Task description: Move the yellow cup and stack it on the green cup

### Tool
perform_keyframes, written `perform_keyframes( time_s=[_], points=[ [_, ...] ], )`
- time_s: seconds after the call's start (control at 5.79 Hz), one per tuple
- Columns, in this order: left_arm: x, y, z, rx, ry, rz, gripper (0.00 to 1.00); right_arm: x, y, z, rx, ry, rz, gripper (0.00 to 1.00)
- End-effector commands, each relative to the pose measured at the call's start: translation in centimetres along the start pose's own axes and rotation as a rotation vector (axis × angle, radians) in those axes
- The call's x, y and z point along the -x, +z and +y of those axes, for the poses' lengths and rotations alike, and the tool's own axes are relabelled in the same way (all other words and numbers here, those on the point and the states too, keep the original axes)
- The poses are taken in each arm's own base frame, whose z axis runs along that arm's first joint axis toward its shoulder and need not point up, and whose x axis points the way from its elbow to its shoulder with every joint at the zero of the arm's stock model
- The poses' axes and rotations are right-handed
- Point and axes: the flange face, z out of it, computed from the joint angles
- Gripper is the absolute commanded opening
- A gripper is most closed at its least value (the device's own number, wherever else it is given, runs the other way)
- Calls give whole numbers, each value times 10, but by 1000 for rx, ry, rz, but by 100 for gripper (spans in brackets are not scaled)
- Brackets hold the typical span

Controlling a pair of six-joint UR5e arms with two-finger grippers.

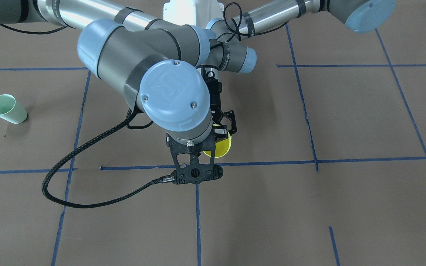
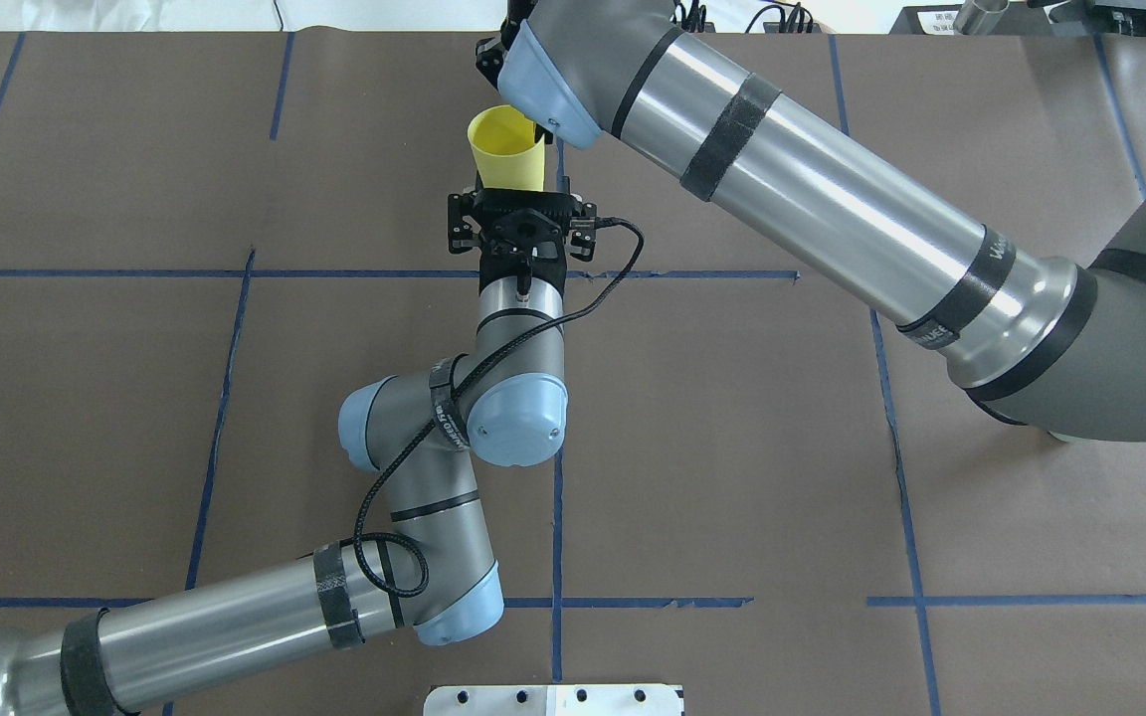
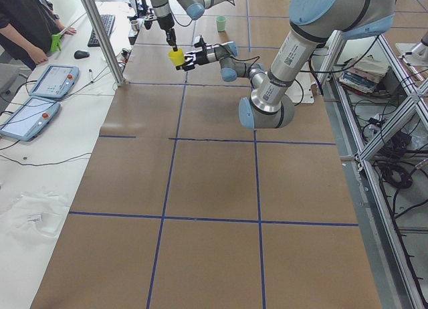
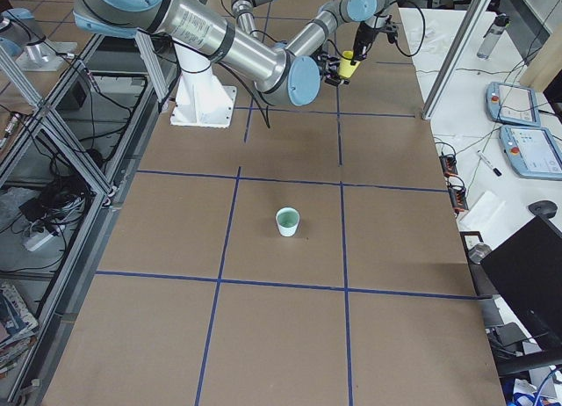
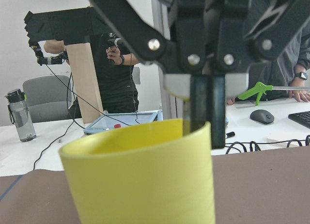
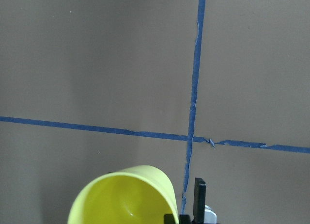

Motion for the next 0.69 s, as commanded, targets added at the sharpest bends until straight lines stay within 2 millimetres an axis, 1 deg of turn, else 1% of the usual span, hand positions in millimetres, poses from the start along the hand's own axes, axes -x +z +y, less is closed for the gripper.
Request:
perform_keyframes(
  time_s=[0.0, 0.17, 0.35, 0.52],
  points=[
    [8, 3, 9, 4, 14, -8, 93, -10, -53, 1, -39, 6, -50, 0],
    [12, 4, 14, 7, 20, -12, 93, -21, -89, -4, -70, 14, -81, 0],
    [15, 5, 16, 7, 26, -16, 93, -41, -129, -15, -104, 42, -107, 0],
    [14, -1, 0, -4, 69, 4, 92, -68, -142, -28, -122, 64, -102, 0]
  ],
)
